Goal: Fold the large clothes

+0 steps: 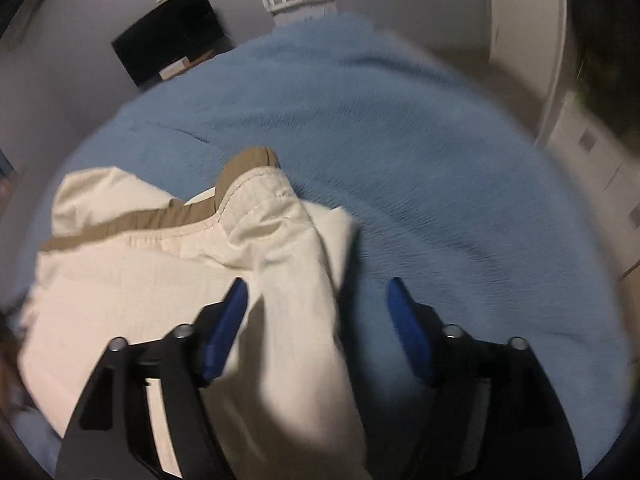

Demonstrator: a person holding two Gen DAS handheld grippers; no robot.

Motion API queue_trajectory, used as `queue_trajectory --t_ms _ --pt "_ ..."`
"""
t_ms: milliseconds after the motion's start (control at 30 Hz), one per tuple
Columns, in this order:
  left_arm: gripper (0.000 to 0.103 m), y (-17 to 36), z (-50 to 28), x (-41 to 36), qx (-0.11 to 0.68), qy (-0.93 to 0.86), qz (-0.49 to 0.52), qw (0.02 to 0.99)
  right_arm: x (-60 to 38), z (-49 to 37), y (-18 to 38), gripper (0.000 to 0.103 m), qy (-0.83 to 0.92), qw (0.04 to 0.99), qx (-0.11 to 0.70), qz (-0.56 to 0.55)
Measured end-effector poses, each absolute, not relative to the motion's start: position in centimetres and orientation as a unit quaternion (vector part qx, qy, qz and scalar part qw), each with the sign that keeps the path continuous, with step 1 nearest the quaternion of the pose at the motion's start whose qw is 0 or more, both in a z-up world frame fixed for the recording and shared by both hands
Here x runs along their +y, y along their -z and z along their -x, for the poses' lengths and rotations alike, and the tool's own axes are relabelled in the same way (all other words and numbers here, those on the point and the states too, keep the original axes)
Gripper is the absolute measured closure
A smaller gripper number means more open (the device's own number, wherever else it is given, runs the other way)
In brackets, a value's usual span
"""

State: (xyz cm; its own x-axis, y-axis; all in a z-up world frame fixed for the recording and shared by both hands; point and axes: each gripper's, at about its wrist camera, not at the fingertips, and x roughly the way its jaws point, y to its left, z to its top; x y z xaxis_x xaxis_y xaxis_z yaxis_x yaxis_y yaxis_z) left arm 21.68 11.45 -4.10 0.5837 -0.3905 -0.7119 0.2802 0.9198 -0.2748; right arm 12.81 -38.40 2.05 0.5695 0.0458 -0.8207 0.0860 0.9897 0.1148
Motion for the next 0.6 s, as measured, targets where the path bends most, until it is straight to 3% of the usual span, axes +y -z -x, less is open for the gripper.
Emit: queue_trajectory --t_ms 233,500,600 --pt "0.007 -0.1 -15.2 3.1 0.419 0.199 -0.017 0.886 -32.1 -6.3 -5.5 0.021 -0.047 0.877 0.478 0.01" --pt "0.006 5.3 -14.9 -5.8 0.484 0.208 -0.082 0.846 -24.1 -3.3 -2.7 0.021 -0.12 0.847 0.511 0.084" --pt "0.006 5.5 -18.4 -7.2 0.498 0.192 -0.073 0.842 -23.1 -6.0 -1.7 0.014 -0.109 0.85 0.511 0.071"
